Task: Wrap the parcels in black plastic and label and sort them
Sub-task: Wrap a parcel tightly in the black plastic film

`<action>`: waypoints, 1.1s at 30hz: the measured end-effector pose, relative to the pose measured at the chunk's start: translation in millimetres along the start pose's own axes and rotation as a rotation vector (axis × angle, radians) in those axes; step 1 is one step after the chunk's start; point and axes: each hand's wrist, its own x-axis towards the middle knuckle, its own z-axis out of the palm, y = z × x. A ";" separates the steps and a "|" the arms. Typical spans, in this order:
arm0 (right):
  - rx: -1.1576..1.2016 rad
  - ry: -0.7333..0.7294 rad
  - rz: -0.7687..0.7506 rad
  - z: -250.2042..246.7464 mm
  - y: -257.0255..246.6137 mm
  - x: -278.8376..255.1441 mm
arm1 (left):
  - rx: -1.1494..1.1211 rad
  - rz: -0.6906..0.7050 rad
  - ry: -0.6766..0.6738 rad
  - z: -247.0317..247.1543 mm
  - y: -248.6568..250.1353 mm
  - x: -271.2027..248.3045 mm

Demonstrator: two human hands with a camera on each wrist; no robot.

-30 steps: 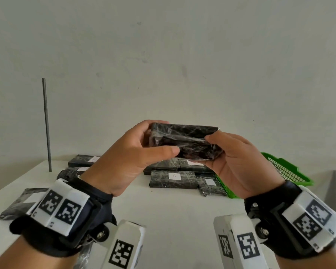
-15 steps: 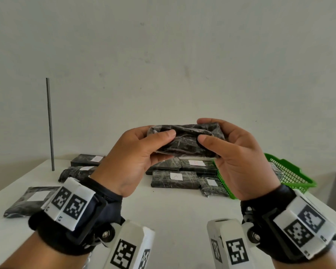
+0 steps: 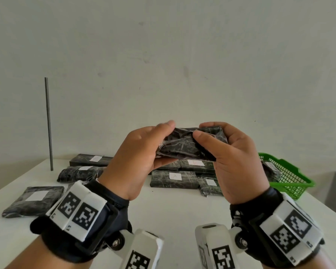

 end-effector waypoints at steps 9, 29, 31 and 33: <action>0.015 -0.043 -0.013 -3.0 -3.9 1.3 | -0.048 -0.021 -0.032 -2.6 4.9 -2.0; 0.047 -0.122 0.059 -12.3 -4.7 1.6 | -0.069 -0.031 -0.035 -5.4 6.6 -6.8; 0.044 -0.141 0.058 -10.8 -5.8 0.7 | -0.069 -0.019 -0.021 -4.7 6.8 -6.7; 0.011 -0.137 0.038 -10.2 -5.2 -0.1 | -0.077 -0.026 -0.025 -4.7 8.8 -6.6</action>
